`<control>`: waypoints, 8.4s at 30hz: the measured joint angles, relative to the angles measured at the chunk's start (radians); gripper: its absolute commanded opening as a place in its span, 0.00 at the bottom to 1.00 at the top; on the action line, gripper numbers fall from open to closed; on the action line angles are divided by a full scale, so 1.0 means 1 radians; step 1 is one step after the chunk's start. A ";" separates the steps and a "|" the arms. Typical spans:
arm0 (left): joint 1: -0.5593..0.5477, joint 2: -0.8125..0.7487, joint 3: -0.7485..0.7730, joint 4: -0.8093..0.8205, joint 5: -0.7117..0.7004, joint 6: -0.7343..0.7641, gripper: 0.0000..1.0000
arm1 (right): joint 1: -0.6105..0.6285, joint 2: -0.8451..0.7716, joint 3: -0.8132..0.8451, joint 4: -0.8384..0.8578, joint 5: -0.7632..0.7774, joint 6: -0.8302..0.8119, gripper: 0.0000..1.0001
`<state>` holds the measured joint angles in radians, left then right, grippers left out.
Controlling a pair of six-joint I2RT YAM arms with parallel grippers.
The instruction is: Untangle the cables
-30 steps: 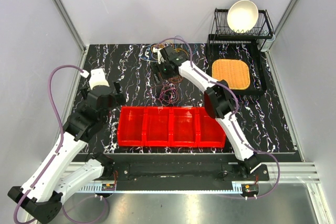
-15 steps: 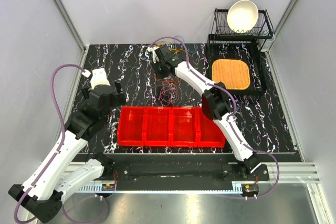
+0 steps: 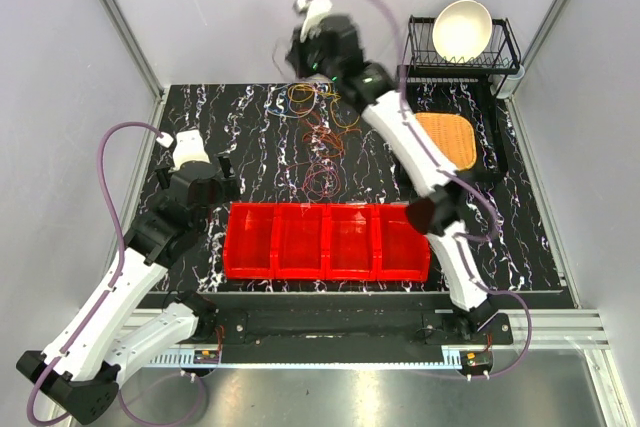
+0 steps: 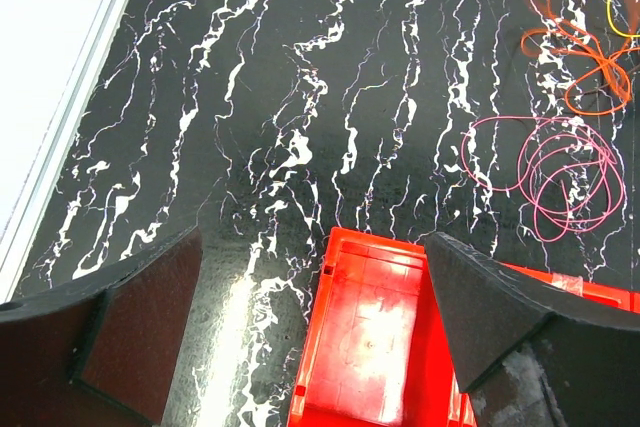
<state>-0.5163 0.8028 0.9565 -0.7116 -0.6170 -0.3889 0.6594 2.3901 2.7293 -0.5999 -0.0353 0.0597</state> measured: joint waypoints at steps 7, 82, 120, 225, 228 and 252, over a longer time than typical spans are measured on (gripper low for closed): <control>-0.002 0.000 0.000 -0.005 -0.013 0.000 0.96 | 0.000 -0.359 -0.092 0.238 -0.002 0.025 0.00; -0.052 0.017 0.000 -0.005 -0.027 0.019 0.96 | 0.002 -1.387 -0.949 0.003 0.151 0.147 0.00; -0.068 0.018 -0.001 -0.006 -0.035 0.023 0.96 | 0.002 -1.441 -1.039 -0.011 0.149 0.177 0.00; -0.088 0.051 -0.001 -0.029 -0.050 0.024 0.96 | 0.002 -1.788 -2.039 -0.058 0.358 0.779 0.00; -0.088 0.052 -0.001 -0.029 -0.050 0.024 0.96 | 0.002 -1.779 -2.067 -0.037 0.355 0.796 0.00; -0.088 0.063 -0.001 -0.029 -0.050 0.027 0.96 | 0.002 -1.849 -1.844 -0.093 0.154 0.694 0.00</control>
<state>-0.6044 0.8658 0.9558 -0.7406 -0.6674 -0.3618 0.6613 0.5415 0.8852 -0.6933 0.1188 0.7536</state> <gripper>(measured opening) 0.969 0.012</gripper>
